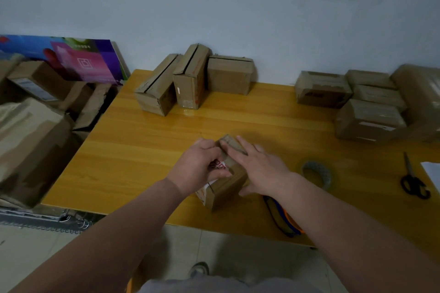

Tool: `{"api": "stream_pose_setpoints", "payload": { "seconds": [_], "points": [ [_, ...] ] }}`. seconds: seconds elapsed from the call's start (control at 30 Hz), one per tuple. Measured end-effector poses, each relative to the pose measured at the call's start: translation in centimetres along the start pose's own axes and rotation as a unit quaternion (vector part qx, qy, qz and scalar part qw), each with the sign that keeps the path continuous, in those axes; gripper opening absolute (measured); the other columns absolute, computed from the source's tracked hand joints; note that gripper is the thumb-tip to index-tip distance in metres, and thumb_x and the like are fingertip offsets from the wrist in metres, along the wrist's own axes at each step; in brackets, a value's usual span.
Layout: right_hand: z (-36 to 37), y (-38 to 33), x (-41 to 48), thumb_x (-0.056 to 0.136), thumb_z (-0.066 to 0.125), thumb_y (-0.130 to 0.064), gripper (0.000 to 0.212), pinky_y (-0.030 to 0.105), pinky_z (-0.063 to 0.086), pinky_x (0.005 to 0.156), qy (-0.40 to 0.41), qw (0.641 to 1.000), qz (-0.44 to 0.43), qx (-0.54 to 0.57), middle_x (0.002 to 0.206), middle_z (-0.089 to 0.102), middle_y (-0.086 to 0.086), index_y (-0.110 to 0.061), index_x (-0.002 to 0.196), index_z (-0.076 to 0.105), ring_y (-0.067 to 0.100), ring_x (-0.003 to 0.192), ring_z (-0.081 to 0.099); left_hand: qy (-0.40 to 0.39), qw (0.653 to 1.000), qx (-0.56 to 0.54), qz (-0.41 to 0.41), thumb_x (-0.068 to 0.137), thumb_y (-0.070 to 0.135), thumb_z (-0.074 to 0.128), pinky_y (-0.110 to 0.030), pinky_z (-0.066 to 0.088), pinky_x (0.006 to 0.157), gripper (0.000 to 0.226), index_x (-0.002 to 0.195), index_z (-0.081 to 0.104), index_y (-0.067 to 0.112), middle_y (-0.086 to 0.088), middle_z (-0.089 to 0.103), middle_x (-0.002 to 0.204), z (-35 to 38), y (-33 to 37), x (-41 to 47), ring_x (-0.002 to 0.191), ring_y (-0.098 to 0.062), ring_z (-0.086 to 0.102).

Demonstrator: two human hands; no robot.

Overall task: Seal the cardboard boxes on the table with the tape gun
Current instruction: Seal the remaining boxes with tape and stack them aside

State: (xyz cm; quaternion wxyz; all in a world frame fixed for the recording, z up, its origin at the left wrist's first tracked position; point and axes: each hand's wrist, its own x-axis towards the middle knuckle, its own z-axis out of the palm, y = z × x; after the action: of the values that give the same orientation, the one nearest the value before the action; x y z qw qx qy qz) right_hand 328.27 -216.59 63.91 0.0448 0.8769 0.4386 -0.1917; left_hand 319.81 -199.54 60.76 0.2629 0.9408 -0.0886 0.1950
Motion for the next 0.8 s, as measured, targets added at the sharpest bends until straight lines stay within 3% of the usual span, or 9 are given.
{"api": "stream_pose_setpoints", "payload": {
  "seconds": [0.23, 0.5, 0.57, 0.67, 0.73, 0.8],
  "points": [
    [-0.3, 0.7, -0.9, 0.075, 0.079, -0.038, 0.123, 0.044, 0.038, 0.106, -0.005, 0.999, 0.012, 0.038, 0.162, 0.000, -0.004, -0.049, 0.143, -0.024, 0.028, 0.144, 0.021, -0.008, 1.000, 0.018, -0.013, 0.073, 0.055, 0.058, -0.011, 0.026, 0.065, 0.047, 0.077, 0.062, 0.009, -0.003, 0.052, 0.074, -0.4, 0.2, 0.0, 0.073, -0.013, 0.042],
    [1.1, 1.2, -2.7, 0.084, 0.072, -0.029, 0.114, 0.038, 0.049, 0.093, 0.030, 0.998, 0.027, 0.046, 0.162, 0.005, -0.006, -0.051, 0.143, -0.022, 0.026, 0.141, 0.029, -0.018, 0.999, 0.039, -0.019, 0.070, 0.049, 0.069, -0.029, 0.035, 0.060, 0.041, 0.075, 0.062, 0.009, -0.002, 0.050, 0.074, -0.3, 0.4, 0.1, 0.072, -0.020, 0.048],
    [1.1, 1.5, -3.2, 0.086, 0.069, -0.025, 0.105, 0.031, 0.050, 0.083, 0.045, 0.997, 0.020, 0.066, 0.160, 0.013, -0.008, -0.053, 0.145, -0.014, 0.021, 0.135, 0.037, -0.023, 0.999, 0.032, -0.026, 0.070, 0.042, 0.076, -0.029, 0.034, 0.062, 0.037, 0.076, 0.062, 0.009, -0.003, 0.051, 0.076, -0.3, 0.4, 0.2, 0.074, -0.018, 0.045],
    [1.3, 2.0, -3.7, 0.089, 0.065, -0.024, 0.084, 0.023, 0.043, 0.061, 0.080, 0.992, 0.020, 0.099, 0.140, 0.048, -0.006, -0.054, 0.146, 0.011, 0.010, 0.097, 0.055, -0.035, 0.998, 0.018, -0.043, 0.068, 0.032, 0.083, -0.025, 0.033, 0.066, 0.033, 0.080, 0.062, 0.009, -0.003, 0.051, 0.084, -0.4, 0.4, 0.2, 0.081, -0.016, 0.042],
    [1.4, 2.1, -3.9, 0.090, 0.064, -0.027, 0.068, 0.031, 0.052, 0.065, 0.099, 0.985, 0.035, 0.137, 0.114, 0.066, 0.000, -0.052, 0.142, 0.028, 0.013, 0.083, 0.062, -0.041, 0.998, 0.012, -0.054, 0.070, 0.031, 0.083, -0.019, 0.031, 0.067, 0.033, 0.085, 0.063, 0.009, 0.000, 0.048, 0.091, -0.6, 0.5, 0.2, 0.085, -0.016, 0.040],
    [1.4, 2.2, -4.2, 0.089, 0.066, -0.027, 0.054, 0.035, 0.056, 0.074, 0.123, 0.973, 0.047, 0.188, 0.105, 0.069, -0.003, -0.046, 0.136, 0.045, 0.013, 0.081, 0.066, -0.050, 0.996, 0.004, -0.075, 0.072, 0.032, 0.081, -0.018, 0.032, 0.074, 0.039, 0.099, 0.065, 0.009, 0.002, 0.042, 0.101, -0.9, 0.8, 0.4, 0.093, -0.016, 0.039]
  ]
}}
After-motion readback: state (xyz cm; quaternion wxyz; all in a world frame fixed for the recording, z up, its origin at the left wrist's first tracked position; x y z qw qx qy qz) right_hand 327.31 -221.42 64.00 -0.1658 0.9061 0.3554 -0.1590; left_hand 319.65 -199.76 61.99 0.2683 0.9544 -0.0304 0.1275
